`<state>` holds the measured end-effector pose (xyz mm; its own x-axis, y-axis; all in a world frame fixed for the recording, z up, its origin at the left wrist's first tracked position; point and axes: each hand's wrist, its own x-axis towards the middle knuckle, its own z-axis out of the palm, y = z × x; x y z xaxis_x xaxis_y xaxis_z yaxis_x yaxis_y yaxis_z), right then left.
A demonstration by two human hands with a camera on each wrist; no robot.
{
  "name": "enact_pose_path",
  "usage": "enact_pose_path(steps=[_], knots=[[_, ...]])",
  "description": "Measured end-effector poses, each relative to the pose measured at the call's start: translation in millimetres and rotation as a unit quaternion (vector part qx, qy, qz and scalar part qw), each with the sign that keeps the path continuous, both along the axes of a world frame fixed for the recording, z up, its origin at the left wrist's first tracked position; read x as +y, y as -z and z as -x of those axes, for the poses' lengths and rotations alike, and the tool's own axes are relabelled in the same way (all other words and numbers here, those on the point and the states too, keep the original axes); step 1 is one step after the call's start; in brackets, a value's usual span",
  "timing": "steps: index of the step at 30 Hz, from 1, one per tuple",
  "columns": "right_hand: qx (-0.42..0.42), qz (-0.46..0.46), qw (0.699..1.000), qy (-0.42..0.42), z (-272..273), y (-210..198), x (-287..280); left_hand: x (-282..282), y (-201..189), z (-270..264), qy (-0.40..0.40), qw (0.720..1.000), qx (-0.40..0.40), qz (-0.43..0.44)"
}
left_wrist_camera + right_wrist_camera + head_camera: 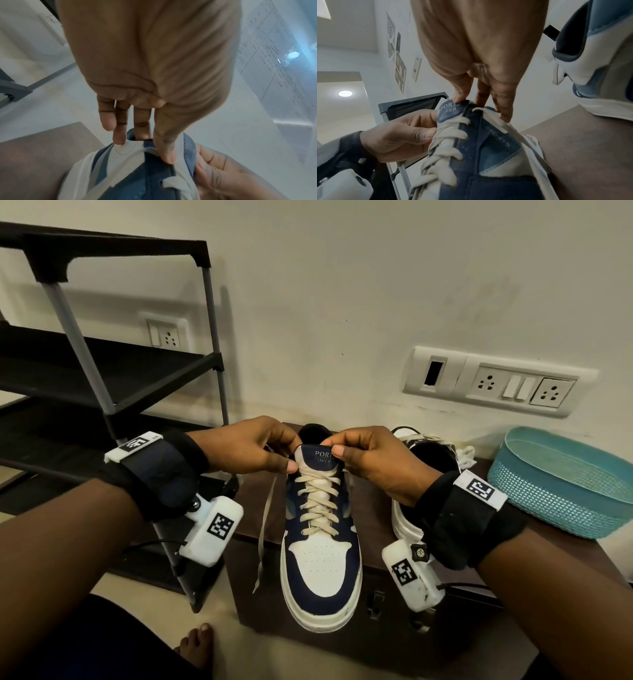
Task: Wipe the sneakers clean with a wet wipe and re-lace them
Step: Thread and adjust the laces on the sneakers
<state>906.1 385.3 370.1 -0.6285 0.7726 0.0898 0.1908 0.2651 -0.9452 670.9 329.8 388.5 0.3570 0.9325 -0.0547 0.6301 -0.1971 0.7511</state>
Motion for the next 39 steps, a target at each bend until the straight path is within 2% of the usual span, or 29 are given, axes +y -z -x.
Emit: enact_pose_path(steps=[3, 7, 11, 14, 18, 22, 24, 28, 30, 33, 36, 39], knots=[[-0.011, -0.008, 1.0, -0.004, 3, 2, -1, 2, 1, -3, 0.017, 1.0, -0.007, 0.004], [0.03, 0.064, 0.997, -0.031, 4, 6, -4, 4, 4, -6, 0.027, 1.0, -0.009, 0.011], [0.062, 0.114, 0.991, -0.026, 2, 4, -3, 6, 7, -7, -0.008, 0.999, -0.043, 0.027], [0.013, 0.086, 0.996, -0.009, 1, -6, -5, 6, 10, -7, -0.009, 0.999, -0.037, 0.02], [-0.051, -0.045, 0.997, -0.036, 5, -5, -10, 5, 11, -5, 0.006, 0.998, -0.056, 0.022], [-0.017, 0.018, 0.997, -0.071, 4, -3, -8, 6, 11, -5, 0.014, 0.998, -0.066, 0.021], [-0.02, 0.017, 0.997, -0.071, 3, -3, -7, 7, 12, -4, 0.014, 0.998, -0.061, 0.026], [-0.049, -0.053, 0.997, -0.03, 3, -9, -10, 6, 9, 0, 0.035, 0.998, -0.036, 0.043], [-0.042, -0.065, 0.996, 0.045, -2, -17, -5, 2, 2, -3, 0.038, 0.998, -0.014, 0.04], [-0.011, -0.059, 0.987, 0.147, -19, -26, 9, -3, -5, -17, -0.012, 1.0, -0.013, 0.023], [-0.073, -0.031, 0.988, 0.131, -27, -22, 8, 1, -8, -31, -0.065, 0.997, 0.025, -0.018], [-0.129, -0.035, 0.987, 0.087, -23, -13, 1, 8, -7, -43, -0.077, 0.993, 0.08, -0.036]])
